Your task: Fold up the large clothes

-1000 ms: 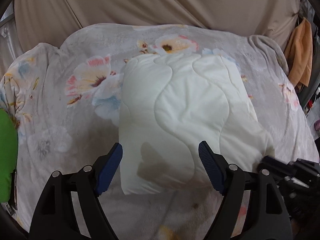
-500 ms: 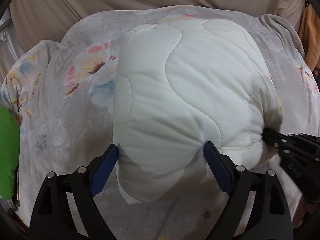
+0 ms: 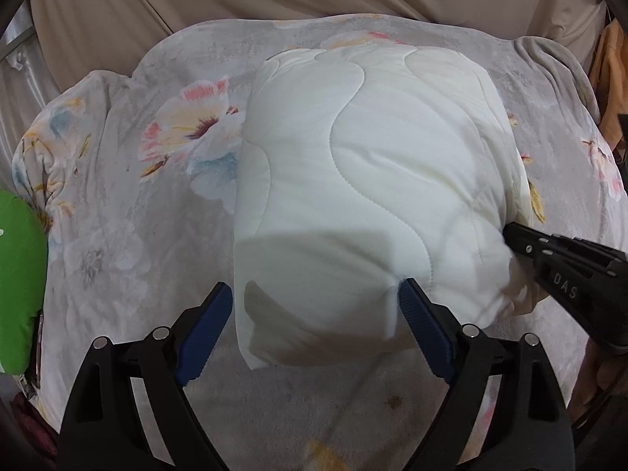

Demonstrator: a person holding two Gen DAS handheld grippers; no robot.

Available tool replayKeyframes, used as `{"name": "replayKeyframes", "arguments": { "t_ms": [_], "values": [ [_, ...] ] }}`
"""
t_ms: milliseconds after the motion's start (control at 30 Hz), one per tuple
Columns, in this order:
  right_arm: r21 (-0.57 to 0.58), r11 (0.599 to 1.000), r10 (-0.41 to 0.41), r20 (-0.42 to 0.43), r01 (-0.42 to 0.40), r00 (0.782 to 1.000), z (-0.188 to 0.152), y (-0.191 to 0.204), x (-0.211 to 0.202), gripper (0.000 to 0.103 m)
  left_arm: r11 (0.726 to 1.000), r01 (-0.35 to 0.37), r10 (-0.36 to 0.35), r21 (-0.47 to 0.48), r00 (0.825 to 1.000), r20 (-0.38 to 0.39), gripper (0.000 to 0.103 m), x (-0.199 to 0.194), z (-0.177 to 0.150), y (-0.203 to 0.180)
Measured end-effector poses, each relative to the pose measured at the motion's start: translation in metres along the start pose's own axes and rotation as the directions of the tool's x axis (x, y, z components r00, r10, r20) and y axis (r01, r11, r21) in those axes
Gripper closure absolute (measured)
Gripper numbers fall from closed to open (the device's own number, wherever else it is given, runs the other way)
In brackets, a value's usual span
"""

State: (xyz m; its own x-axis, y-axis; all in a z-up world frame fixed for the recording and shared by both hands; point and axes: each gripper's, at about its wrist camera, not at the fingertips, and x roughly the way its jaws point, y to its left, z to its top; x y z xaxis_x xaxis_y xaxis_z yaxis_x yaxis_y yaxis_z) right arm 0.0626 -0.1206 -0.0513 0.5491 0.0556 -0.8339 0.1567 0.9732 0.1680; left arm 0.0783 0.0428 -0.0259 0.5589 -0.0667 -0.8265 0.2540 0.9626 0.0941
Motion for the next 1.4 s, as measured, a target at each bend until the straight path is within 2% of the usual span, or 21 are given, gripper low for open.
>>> {"name": "replayKeyframes", "arguments": {
  "t_ms": [100,167,333,433,500,633,667,733,767,900,1033,1233,1400],
  "values": [
    [0.017,0.999,0.035,0.084,-0.037,0.996,-0.001,0.004,-0.036,0.103,1.000,-0.014,0.014,-0.008,1.000,0.015,0.018,-0.005,-0.003,0.006],
    [0.005,1.000,0.009,0.115,-0.009,0.993,-0.010,0.005,-0.050,0.103,1.000,-0.021,0.021,-0.019,1.000,0.015,0.018,-0.005,-0.003,0.011],
    [-0.019,0.999,-0.034,-0.016,0.034,0.999,-0.034,0.002,-0.010,0.103,0.999,-0.026,0.027,-0.045,1.000,0.001,0.018,-0.004,-0.006,0.015],
    [0.028,0.999,0.015,0.043,-0.016,0.999,-0.037,0.001,-0.040,0.103,0.999,-0.036,0.036,-0.038,0.999,0.001,0.019,-0.007,-0.010,0.013],
    [0.010,1.000,0.001,0.069,-0.001,0.998,-0.043,0.002,-0.050,0.103,0.998,-0.045,0.046,-0.038,0.999,0.014,0.019,-0.011,-0.013,0.010],
    [-0.056,0.997,-0.064,-0.036,0.062,0.997,-0.058,0.002,-0.016,0.103,0.997,-0.044,0.044,-0.062,0.999,0.009,0.019,-0.013,-0.020,0.005],
    [-0.030,0.998,-0.056,-0.039,0.055,0.998,-0.060,0.000,-0.021,0.103,0.997,-0.037,0.038,-0.065,0.999,0.005,0.019,-0.014,-0.022,0.003],
    [0.007,1.000,-0.023,0.016,0.023,1.000,-0.064,-0.002,-0.044,0.102,0.997,-0.038,0.039,-0.063,0.999,0.009,0.019,-0.016,-0.025,0.000],
    [0.009,1.000,-0.023,0.035,0.023,0.999,-0.066,-0.001,-0.054,0.100,0.997,-0.042,0.043,-0.063,0.999,0.017,0.019,-0.018,-0.027,-0.003],
    [0.027,0.999,-0.043,0.095,0.040,0.995,-0.082,-0.005,-0.080,0.074,0.997,-0.026,0.028,-0.068,0.999,0.023,0.019,-0.021,-0.034,-0.011],
    [0.068,0.995,-0.075,0.097,0.069,0.992,-0.093,-0.016,-0.082,0.060,0.997,-0.021,0.023,-0.068,0.999,0.031,0.019,-0.021,-0.042,-0.019],
    [0.082,0.992,-0.103,0.076,0.096,0.992,-0.100,-0.023,-0.078,0.051,0.997,-0.015,0.016,-0.079,1.000,0.016,0.019,-0.015,-0.057,-0.030],
    [0.040,0.993,-0.113,0.066,0.111,0.991,-0.106,-0.012,-0.073,0.048,0.995,-0.016,0.016,-0.098,1.000,-0.004,0.018,-0.011,-0.067,-0.032]
  ]
}}
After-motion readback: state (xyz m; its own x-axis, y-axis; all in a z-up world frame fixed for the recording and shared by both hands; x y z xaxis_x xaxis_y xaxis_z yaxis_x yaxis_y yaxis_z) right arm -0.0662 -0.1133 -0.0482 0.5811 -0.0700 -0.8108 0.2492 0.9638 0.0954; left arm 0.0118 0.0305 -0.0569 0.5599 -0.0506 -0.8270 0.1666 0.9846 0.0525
